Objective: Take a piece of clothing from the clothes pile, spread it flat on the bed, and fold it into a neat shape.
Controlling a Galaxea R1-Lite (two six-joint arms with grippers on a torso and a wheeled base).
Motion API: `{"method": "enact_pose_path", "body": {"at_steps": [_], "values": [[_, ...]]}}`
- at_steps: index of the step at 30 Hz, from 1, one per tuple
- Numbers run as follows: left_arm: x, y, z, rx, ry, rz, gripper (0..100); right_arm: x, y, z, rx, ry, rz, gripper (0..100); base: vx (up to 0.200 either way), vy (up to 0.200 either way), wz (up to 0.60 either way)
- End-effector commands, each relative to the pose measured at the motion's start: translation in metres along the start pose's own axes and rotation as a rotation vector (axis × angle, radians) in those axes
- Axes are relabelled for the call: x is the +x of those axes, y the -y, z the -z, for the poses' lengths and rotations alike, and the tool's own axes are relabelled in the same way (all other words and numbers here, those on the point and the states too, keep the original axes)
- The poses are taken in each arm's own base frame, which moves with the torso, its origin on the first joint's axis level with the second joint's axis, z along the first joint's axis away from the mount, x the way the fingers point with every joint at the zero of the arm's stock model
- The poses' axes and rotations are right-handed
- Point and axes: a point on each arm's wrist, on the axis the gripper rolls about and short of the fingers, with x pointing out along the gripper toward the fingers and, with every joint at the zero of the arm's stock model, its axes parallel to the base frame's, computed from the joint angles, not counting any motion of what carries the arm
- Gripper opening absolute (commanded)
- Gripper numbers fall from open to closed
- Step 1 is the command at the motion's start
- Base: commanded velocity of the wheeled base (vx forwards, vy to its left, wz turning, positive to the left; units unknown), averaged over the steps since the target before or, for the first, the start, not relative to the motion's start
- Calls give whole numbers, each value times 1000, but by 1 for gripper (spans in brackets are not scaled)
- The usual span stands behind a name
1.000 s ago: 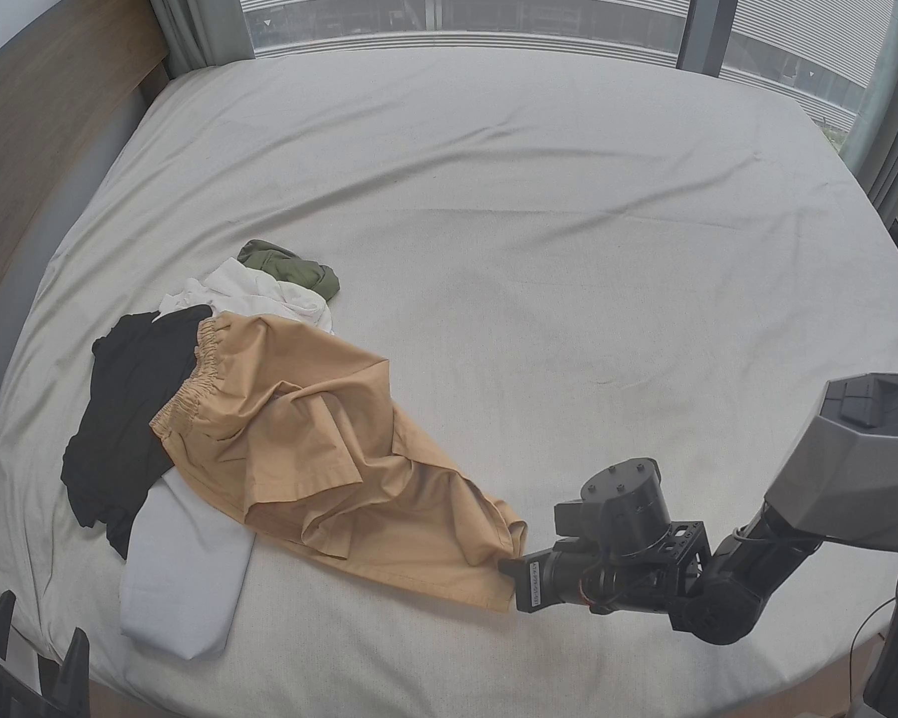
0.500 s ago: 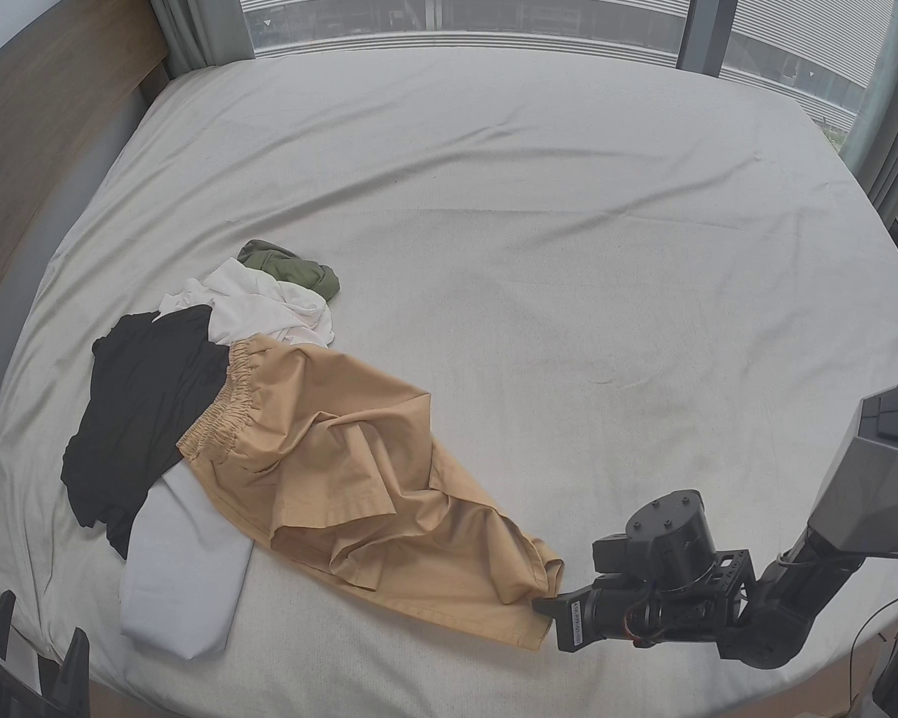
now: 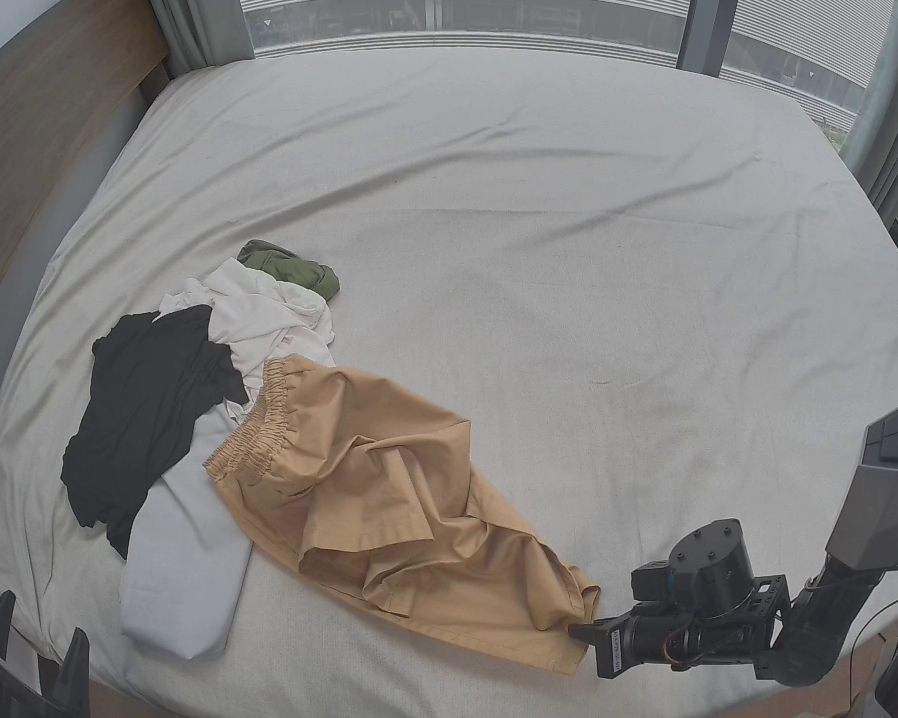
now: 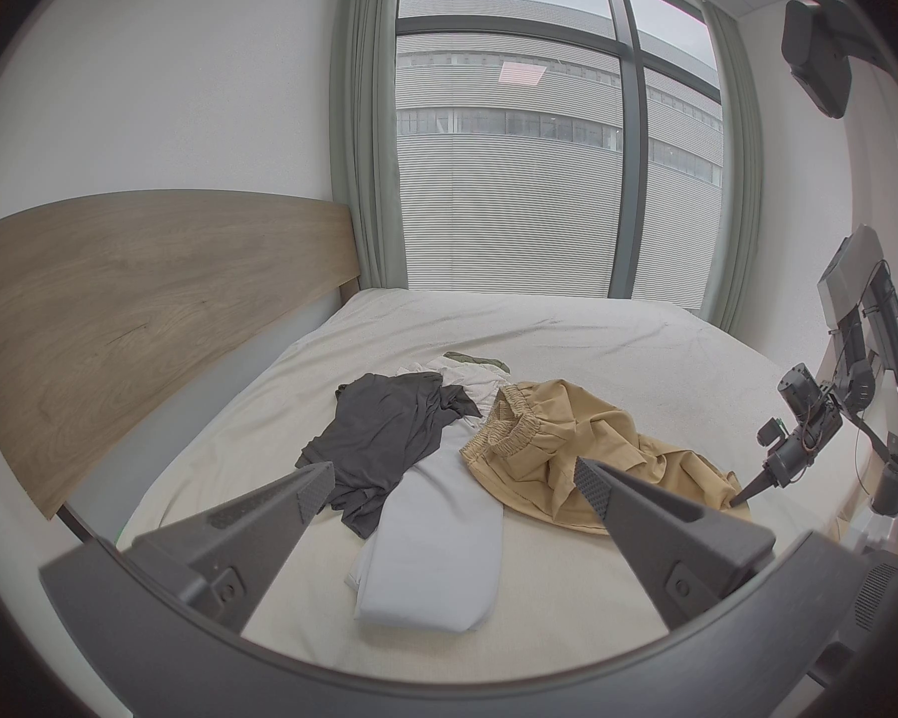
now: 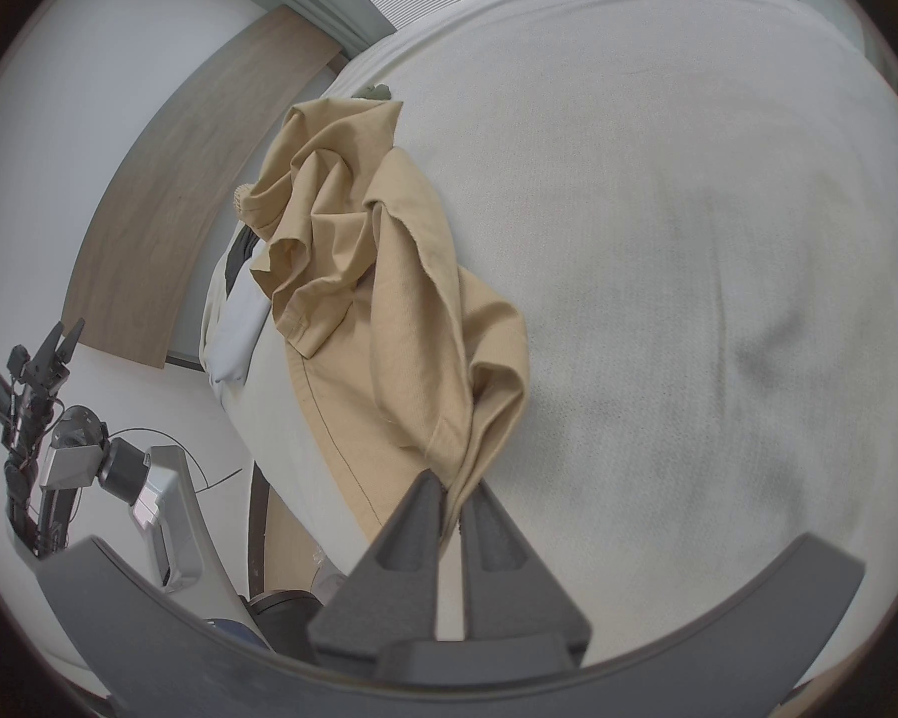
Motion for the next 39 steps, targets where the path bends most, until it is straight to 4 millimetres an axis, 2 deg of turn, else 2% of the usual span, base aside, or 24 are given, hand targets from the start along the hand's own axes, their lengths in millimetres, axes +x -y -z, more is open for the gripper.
{"method": "enact_pose_path", "body": {"at_steps": [1,5,10,26,39], "values": [[0,0,5,-1,-1,-2,100,-13,9,19,9,-34,21,0,0,0,0],[0,0,5,-1,-3,-1,100,-20,11,25,11,-42,26,0,0,0,0],[0,0,5,1,-2,-1,100,-28,24,29,48,-42,68,0,0,0,0],[0,0,5,1,-3,-1,100,-38,63,16,124,26,206,0,0,0,0],[0,0,5,1,-2,-1,100,-45,86,11,185,63,240,0,0,0,0]]}}
